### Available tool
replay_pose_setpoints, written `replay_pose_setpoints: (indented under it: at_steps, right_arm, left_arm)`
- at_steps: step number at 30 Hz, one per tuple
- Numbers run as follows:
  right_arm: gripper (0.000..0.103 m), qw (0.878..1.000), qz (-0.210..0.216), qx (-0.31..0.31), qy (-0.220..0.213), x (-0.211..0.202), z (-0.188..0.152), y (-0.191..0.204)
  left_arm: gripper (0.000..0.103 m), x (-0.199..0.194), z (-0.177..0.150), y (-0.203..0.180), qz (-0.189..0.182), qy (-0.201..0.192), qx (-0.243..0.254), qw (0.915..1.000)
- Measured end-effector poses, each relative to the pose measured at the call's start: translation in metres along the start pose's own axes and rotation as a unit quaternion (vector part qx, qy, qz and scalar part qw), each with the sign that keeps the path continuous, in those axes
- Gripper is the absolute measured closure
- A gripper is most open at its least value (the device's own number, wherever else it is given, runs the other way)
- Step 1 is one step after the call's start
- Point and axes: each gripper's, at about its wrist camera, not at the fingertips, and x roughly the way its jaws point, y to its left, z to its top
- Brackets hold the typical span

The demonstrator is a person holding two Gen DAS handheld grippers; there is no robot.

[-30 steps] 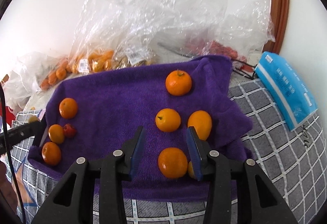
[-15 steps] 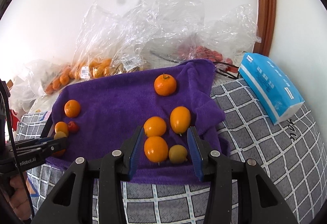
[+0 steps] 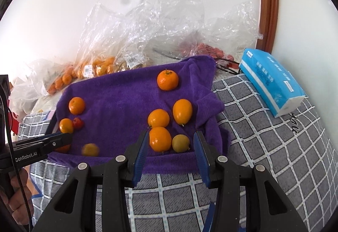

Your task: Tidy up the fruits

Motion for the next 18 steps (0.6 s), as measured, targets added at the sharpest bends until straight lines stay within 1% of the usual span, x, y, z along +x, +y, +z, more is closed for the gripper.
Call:
replay_pose_setpoints:
  at_steps: [3,5,8,13,14,15,18]
  right_arm:
    - [0.058,1.0,0.003,0.003,-0.007,-0.018,0.001,0.004]
    - [0.052,1.0,0.002,0.002,-0.014,-0.033,0.001,0.008]
    - [0.046,1.0,0.0,-0.003,-0.029,-0.057,0.0,0.015]
    - [0.037,0.999,-0.002,-0.008,-0.046,-0.099,-0.006,0.024]
    - [0.035,0.999,-0.003,-0.01,-0.047,-0.105,-0.008,0.024]
    - [0.034,0.999,-0.001,-0.012,-0.048,-0.113,-0.01,0.025]
    - [0.029,0.999,-0.002,-0.016,-0.044,-0.132,-0.019,0.028]
  left_arm:
    - [0.064,-0.024,-0.007,-0.004,0.003,-0.018,0.002,0.9998]
    - [0.06,-0.039,-0.012,-0.007,0.006,-0.032,0.003,0.9995]
    - [0.055,-0.068,-0.022,-0.012,0.014,-0.057,0.004,0.9983]
    - [0.044,-0.114,-0.042,-0.016,0.023,-0.09,0.007,0.9956]
    - [0.04,-0.124,-0.047,-0.018,0.026,-0.1,0.008,0.9946]
    - [0.036,-0.132,-0.051,-0.02,0.029,-0.108,0.01,0.9937]
    - [0.028,-0.154,-0.065,-0.027,0.044,-0.13,0.011,0.9905]
